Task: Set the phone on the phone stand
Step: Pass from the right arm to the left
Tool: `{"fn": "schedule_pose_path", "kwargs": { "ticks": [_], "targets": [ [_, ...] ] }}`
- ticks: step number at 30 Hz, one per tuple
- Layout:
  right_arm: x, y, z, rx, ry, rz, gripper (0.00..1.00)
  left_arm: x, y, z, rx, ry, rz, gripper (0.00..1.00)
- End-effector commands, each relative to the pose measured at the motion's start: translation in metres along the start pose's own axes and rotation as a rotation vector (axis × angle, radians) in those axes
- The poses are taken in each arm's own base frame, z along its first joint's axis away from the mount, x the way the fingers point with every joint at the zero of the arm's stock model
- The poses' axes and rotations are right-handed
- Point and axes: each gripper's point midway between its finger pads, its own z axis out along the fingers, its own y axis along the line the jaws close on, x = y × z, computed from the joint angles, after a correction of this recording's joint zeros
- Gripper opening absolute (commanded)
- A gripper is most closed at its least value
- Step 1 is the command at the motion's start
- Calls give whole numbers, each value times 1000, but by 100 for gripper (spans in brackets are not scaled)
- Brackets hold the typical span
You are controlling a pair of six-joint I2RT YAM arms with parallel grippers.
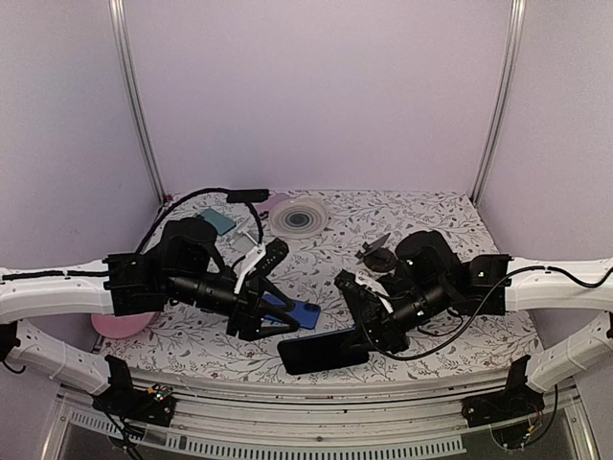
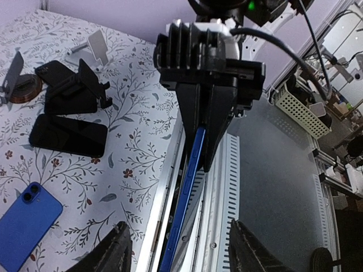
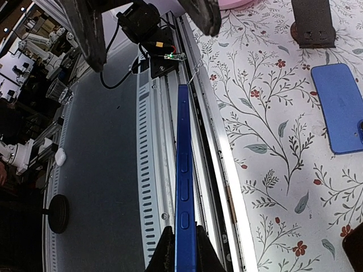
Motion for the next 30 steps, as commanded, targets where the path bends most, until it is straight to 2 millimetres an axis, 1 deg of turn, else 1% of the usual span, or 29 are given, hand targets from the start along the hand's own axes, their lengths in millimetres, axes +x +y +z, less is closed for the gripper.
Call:
{"fn": "schedule_pose_path", "kwargs": {
  "ticks": [1, 6, 12, 15, 19, 23, 30],
  "targets": [
    [-20, 19, -3, -65, -30, -83, 2, 11, -9, 12, 40, 53, 7, 57],
    [-16, 18, -3, -58, -9, -86, 2, 18, -17, 21, 75, 84, 18, 54],
    [-17, 27, -2, -95, 4, -109, 2, 25, -25, 35, 124, 124, 33, 53],
    [-19, 28, -3, -93, 3, -121, 2, 32, -32, 43, 171, 158, 30, 53],
    [-19, 32, -6, -101, -1, -129, 2, 40, -35, 50, 182, 190, 36, 52],
    [-19, 35, -8, -104, -5, -134, 2, 45, -42, 52, 199, 203, 43, 44],
    [-19, 37, -11, -103, -13, -142, 2, 51, -50, 54, 217, 223, 47, 20]
  ]
}}
